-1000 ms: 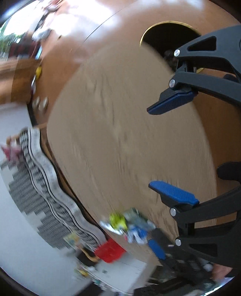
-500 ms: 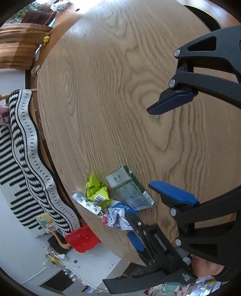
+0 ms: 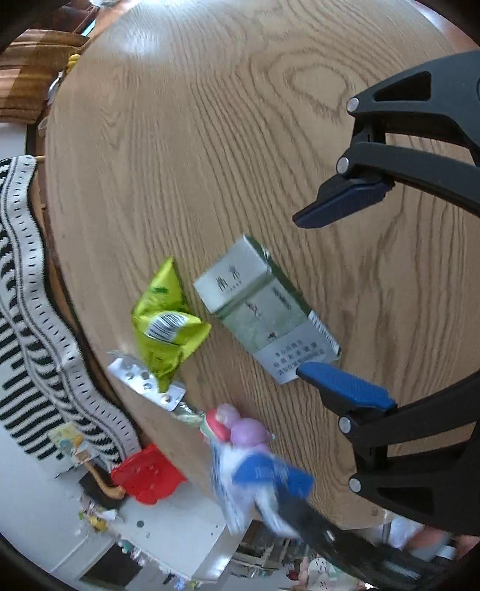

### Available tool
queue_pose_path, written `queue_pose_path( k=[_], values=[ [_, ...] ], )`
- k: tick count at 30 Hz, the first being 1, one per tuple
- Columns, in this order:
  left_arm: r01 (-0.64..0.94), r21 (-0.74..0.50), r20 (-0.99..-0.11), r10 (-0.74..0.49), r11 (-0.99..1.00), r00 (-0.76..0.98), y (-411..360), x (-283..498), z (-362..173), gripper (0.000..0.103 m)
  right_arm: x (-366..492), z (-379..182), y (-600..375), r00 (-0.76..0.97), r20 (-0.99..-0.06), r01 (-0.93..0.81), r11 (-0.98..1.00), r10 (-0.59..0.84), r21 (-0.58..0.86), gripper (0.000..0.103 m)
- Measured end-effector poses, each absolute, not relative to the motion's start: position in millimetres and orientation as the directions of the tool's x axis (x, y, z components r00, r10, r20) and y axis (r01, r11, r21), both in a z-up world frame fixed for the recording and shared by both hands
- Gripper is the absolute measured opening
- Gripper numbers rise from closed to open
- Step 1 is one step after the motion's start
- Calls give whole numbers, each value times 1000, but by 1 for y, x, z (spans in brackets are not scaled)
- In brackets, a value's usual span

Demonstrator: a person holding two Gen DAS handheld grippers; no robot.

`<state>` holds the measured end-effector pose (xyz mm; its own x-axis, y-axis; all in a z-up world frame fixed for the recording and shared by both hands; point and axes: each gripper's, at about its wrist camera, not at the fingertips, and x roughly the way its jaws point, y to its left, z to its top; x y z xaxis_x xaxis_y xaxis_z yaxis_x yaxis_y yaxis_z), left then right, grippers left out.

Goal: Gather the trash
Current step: 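Grasp the white paper wrapper with the left tool while the right tool grasps the green-and-white cigarette box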

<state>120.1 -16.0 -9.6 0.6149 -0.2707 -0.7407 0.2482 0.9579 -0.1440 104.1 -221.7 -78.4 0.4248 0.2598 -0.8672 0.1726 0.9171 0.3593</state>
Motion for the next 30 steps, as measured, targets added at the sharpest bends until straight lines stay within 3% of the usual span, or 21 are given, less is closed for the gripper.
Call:
queue_pose_path(
  k=[5, 8, 13, 16, 20, 30],
  values=[
    [199, -197, -738, -279, 960, 615, 10, 119, -6, 40, 131, -85, -202, 406, -892, 236, 920, 198, 312, 85],
    [178, -200, -741, -268, 963, 616, 18, 120, -7, 40, 152, -85, -189, 383, -911, 229, 940, 152, 252, 85],
    [160, -205, -745, -260, 966, 614, 23, 122, -7, 39, 164, -87, -172, 367, -929, 198, 972, 46, 126, 80],
    [159, -202, -746, -257, 966, 614, 21, 123, -6, 39, 161, -87, -166, 369, -929, 173, 983, -9, 60, 72],
    [182, -183, -743, -257, 966, 618, 9, 117, -4, 39, 141, -84, -174, 380, -924, 130, 988, 27, 82, 58],
    [346, -144, -740, -333, 927, 585, -86, 84, 0, 40, 38, -43, -267, 471, -881, 150, 979, 55, 141, 58]
  ],
)
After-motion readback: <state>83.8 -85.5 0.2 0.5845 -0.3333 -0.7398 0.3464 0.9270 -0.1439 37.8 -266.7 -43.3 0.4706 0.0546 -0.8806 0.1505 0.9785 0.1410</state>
